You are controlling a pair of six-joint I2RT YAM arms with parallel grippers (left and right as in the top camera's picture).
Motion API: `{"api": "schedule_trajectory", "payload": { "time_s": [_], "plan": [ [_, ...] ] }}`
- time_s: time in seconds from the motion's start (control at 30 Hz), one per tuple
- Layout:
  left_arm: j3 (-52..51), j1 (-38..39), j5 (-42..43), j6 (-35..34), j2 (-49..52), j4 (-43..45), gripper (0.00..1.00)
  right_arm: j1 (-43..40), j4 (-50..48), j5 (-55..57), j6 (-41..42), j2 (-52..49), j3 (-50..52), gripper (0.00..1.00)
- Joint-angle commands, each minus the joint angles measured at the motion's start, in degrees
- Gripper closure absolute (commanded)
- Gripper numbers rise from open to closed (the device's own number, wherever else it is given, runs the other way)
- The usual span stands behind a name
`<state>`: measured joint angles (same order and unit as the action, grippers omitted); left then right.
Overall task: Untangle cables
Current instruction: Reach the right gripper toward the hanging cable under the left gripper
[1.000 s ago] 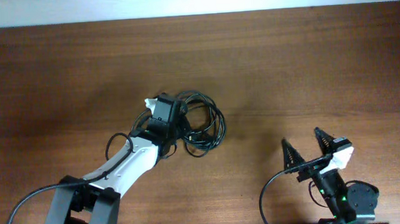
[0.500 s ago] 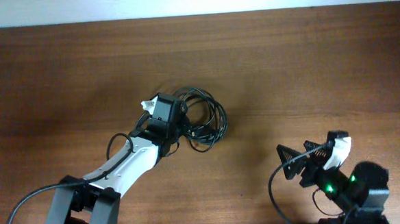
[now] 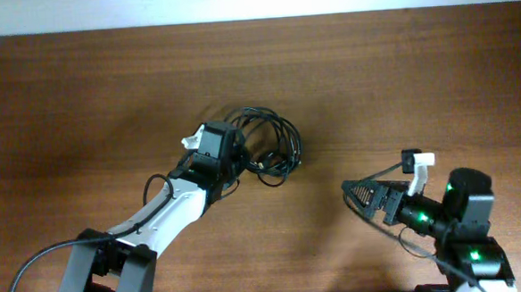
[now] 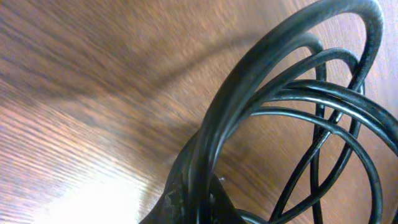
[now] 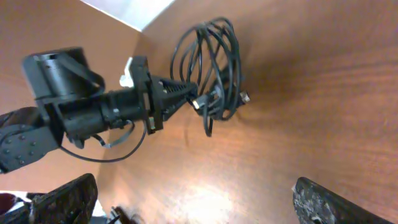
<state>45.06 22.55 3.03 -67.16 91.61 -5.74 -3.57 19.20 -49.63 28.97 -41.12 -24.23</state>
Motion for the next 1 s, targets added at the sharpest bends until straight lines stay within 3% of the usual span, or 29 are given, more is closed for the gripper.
{"api": "schedule_trajectory", "payload": {
  "time_s": [0.0,0.27,0.43,0.97],
  "plan": [
    [0.0,0.2,5.7,-2.3,0.3,0.6,1.00,2.1,-2.0,-2.3,0.7,-5.8,-1.2,0.04],
    [0.0,0.2,8.6,-3.6,0.3,0.7,1.00,17.9,-22.6,-1.6,0.9,-20.2,-1.2,0.11],
    [0.0,0.2,8.6,-3.6,0.3,0.6,1.00,24.0,-30.2,3.4,4.5,-28.0,-1.2,0.11],
    [0.0,0.2,15.7,-7.9,0.3,0.5,1.00,25.0,-33.0,5.3,4.9,-30.4,-1.2,0.12]
  ]
}}
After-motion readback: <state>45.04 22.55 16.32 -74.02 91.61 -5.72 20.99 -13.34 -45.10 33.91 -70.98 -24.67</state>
